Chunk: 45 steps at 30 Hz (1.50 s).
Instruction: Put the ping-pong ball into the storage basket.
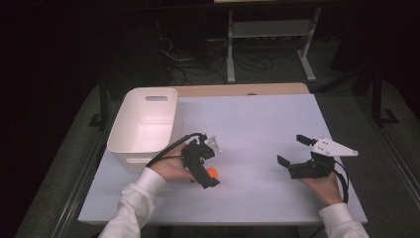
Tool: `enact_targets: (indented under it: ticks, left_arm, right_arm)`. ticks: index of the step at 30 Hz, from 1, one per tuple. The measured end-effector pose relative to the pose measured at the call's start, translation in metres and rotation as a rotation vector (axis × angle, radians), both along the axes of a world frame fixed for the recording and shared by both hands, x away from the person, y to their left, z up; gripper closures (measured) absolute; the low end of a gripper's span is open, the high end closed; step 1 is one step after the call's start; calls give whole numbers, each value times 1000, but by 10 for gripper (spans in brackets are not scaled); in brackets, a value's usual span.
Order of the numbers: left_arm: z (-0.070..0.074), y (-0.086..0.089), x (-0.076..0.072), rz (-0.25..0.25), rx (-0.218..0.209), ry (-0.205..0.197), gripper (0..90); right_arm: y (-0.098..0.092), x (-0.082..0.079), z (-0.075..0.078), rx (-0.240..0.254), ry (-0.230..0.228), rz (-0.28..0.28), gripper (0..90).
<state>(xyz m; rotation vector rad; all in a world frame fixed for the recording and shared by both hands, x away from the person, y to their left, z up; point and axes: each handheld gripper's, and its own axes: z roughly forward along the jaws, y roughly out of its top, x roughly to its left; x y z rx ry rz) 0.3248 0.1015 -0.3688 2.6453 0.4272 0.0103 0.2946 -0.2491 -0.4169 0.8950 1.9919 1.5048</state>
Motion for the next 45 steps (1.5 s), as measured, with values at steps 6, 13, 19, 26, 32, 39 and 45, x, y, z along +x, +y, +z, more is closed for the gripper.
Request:
enact_targets:
  ticks: [6, 13, 19, 26, 32, 39, 45]
  left_arm:
    - [-5, -1, 3, -9, 23, 24, 0]
    - [-10, -2, 7, -10, 35, 39, 0]
    - [-16, -5, 7, -5, 48, 56, 0]
    - [-22, -7, 8, -5, 51, 68, 0]
    - [-26, -7, 10, -17, 69, 77, 0]
    - [-31, -8, 13, -27, 75, 104, 0]
    - [-36, -9, 14, -34, 96, 110, 2]
  right_arm:
    - [1, 0, 0, -6, 6, 3, 0]
    - [2, 0, -1, -17, 10, 10, 0]
    - [2, 1, -2, -24, 9, 11, 0]
    - [3, 1, -2, -27, 15, 14, 0]
    - [3, 1, -2, -31, 17, 14, 0]
    - [3, 1, -3, -35, 16, 15, 0]
    - [3, 1, -4, -33, 17, 17, 0]
